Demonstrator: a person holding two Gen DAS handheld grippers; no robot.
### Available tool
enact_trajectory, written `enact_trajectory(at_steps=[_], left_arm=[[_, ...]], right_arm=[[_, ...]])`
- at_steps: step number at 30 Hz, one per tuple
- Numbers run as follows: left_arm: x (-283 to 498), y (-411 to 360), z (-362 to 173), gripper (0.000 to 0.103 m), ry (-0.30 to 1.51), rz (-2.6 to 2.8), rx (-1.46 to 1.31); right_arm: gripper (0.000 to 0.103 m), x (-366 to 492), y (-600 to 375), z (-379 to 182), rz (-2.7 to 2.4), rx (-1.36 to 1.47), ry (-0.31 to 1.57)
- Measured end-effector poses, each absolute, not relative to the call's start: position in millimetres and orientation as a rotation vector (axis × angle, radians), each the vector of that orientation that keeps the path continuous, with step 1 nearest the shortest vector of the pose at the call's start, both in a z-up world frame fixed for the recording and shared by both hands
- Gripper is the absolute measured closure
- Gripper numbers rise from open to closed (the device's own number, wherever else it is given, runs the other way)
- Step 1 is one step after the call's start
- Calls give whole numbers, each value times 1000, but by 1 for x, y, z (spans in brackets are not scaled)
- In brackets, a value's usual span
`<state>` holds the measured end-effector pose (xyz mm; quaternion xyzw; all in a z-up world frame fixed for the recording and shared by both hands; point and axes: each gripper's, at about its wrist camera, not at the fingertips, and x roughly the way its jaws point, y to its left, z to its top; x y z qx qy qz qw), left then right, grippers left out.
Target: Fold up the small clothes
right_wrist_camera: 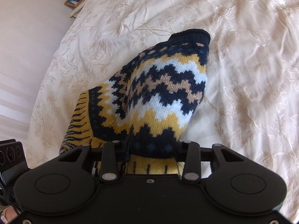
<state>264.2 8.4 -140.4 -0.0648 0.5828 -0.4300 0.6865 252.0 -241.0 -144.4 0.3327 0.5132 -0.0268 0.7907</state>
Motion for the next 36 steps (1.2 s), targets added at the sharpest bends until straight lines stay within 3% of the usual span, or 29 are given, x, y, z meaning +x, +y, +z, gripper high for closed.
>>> enact_trajectory(at_steps=[13,19,28,32,36], left_arm=[[193,-14,-168,68,1370,-926,-22],[214,8,-185,41,1353,-641,-40],[185,21,-132,41,1140,-508,51],[183,12,-95,40,995,-506,69],[193,-17,-96,28,955,-498,122]], right_arm=[[53,116,-232,-144,-63,679,1171],[29,84,-245,-147,-123,580,1195],[21,52,-263,-125,-107,532,1088],[11,50,-272,-115,-145,517,1043],[5,60,-275,-114,-184,512,1008]])
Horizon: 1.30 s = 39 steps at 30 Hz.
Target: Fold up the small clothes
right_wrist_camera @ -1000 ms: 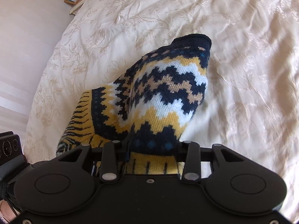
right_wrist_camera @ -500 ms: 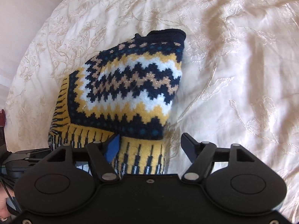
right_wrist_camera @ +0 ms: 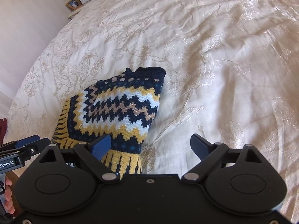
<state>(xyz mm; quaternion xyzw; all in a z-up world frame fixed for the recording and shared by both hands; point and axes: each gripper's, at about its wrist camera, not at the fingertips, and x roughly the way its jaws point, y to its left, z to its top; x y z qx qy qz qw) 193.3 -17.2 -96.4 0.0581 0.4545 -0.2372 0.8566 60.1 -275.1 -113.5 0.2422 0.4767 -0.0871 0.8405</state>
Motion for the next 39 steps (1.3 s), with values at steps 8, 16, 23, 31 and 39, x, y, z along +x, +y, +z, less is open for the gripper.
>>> enact_trajectory(at_steps=[8,16,23,31,39], left_arm=[[223,-33,-127,9,1072,-467,224],[239,-37,-158,0,1172,-419,308],[254,-34,-176,0,1267,-418,257],[261,-25,-183,0,1285,-445,192],[261,-23,-183,0,1288,-421,171]], right_arm=[[0,82,-274,-117,-234,504,979],[0,106,-272,-134,-261,496,1039],[0,128,-261,-174,-296,399,1204],[0,139,-263,-187,-272,399,1233],[0,138,-266,-189,-241,417,1213]])
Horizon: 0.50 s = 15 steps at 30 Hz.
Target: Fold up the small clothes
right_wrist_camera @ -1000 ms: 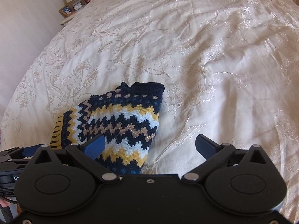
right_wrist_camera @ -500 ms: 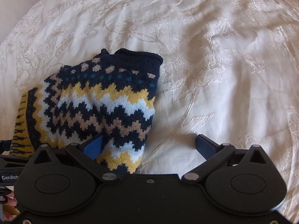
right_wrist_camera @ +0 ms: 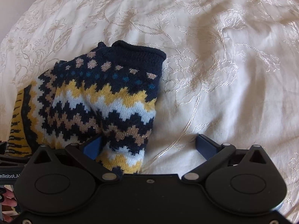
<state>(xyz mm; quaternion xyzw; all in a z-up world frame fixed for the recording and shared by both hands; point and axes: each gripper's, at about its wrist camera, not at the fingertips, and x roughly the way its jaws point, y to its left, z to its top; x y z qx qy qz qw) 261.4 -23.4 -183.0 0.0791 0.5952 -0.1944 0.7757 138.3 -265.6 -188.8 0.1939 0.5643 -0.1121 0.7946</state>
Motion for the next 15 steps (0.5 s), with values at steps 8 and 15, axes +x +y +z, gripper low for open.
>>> enact_trajectory(at_steps=[8,15], left_arm=[[252,-24,-170,0,1269,-379,174],[225,-27,-148,0,1195,-346,242]], right_arm=[[0,125,-262,-161,-207,348,1139],[0,97,-250,-124,-160,326,1051]])
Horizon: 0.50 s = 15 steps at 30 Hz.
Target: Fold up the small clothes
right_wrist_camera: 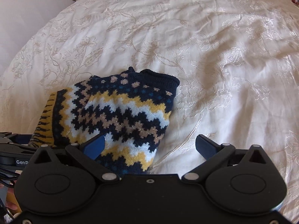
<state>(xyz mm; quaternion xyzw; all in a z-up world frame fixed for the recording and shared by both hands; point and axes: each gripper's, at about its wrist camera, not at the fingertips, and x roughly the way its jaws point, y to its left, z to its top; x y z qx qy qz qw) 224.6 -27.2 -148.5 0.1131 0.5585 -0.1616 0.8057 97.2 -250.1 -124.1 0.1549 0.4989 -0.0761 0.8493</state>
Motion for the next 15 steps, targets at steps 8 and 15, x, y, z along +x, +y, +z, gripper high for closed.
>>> enact_trajectory(at_steps=[8,15], left_arm=[[200,-24,-134,0,1143,-331,255],[209,-5,-146,0,1175,-361,265]], right_arm=[[0,69,-257,-121,-206,407,1054],[0,69,-242,-138,-234,397,1160]])
